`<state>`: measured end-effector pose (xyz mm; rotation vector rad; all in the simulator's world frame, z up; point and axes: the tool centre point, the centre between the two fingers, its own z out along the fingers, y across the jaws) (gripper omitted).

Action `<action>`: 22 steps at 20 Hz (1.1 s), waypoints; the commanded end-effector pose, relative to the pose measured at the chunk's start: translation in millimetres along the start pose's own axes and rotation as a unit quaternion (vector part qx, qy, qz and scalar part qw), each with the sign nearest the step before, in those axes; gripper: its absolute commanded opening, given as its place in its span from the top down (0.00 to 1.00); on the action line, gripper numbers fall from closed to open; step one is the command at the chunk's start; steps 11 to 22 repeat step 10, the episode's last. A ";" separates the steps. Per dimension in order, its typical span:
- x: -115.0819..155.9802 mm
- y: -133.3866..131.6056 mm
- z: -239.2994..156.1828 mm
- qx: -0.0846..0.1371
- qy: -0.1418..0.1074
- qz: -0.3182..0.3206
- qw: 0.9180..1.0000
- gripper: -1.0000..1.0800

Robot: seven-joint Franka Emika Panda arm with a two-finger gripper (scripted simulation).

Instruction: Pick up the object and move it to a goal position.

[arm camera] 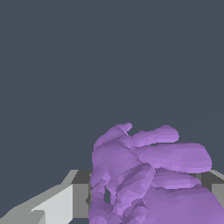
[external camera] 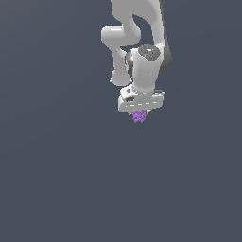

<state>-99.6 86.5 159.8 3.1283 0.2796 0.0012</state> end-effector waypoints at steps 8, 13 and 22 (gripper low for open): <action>-9.9 -6.2 -12.1 0.000 0.000 0.000 1.000 1.00; -9.2 -5.9 -11.7 0.000 0.000 0.000 1.000 1.00; -9.2 -5.9 -11.7 0.000 0.000 0.000 1.000 1.00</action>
